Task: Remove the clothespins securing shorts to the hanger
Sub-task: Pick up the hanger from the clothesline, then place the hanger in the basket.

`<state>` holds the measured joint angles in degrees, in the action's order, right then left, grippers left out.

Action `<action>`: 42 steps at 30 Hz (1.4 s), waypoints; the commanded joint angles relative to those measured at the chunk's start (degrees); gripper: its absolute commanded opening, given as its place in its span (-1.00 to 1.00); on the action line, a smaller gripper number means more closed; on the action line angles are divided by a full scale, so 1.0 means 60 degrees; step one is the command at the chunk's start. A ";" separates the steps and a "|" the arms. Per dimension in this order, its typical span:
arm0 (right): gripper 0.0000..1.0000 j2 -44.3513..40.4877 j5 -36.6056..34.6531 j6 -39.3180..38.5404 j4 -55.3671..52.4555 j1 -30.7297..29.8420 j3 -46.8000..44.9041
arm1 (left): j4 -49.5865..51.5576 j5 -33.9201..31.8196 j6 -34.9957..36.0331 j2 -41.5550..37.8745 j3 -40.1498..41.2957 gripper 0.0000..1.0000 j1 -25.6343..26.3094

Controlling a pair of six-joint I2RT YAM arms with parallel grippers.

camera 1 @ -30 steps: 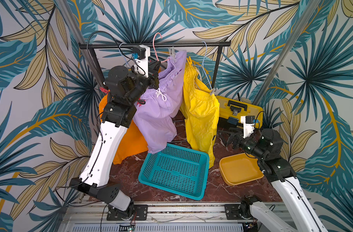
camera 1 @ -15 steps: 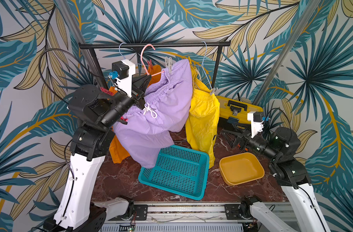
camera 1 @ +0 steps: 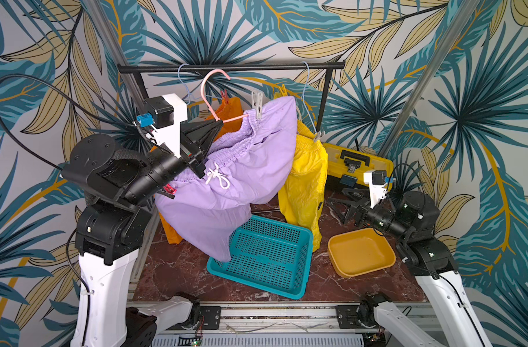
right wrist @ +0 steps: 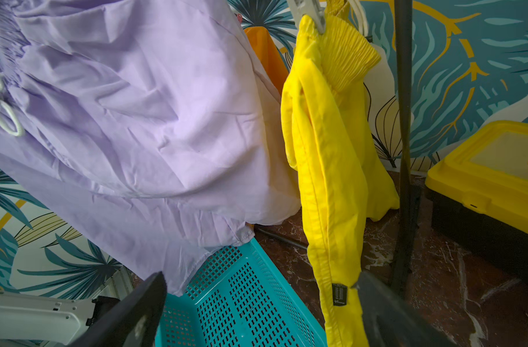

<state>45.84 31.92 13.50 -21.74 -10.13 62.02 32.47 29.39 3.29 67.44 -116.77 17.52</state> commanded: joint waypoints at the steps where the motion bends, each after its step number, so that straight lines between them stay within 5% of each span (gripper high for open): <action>1: 0.99 -0.0114 0.0026 0.0079 0.0070 -0.0040 -0.0252 | 0.0018 0.0729 -0.0152 -0.0283 -0.0667 -1.00 -0.0065; 8: 0.99 -0.0196 0.0016 0.0299 0.0313 -0.0040 -0.0522 | 0.0522 0.1377 -0.0377 -0.0095 -0.1775 -1.00 -0.0063; 17: 0.99 -0.0323 -0.0281 -0.0052 -0.0190 -0.0040 -0.0235 | 0.0420 0.1668 -0.0143 -0.0501 -0.0457 -1.00 -0.0071; 23: 0.99 -0.0338 -0.0352 0.0004 -0.0303 -0.0036 -0.0149 | 0.0419 0.3190 -0.0168 -0.0071 -0.0314 -1.00 -0.0068; 37: 0.99 -0.0523 0.0237 -0.0092 -0.0322 -0.0040 0.0003 | 0.0419 0.4566 0.1943 -0.1043 0.3532 -1.00 -0.0093; 42: 0.99 -0.0274 0.1637 0.0146 -0.0067 -0.0040 -0.0030 | 0.0419 0.5154 0.2176 -0.1425 0.5230 -1.00 -0.0096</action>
<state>43.46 35.00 13.93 -23.00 -10.13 61.08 36.45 56.71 14.04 60.49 -89.17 17.37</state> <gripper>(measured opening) 0.994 0.063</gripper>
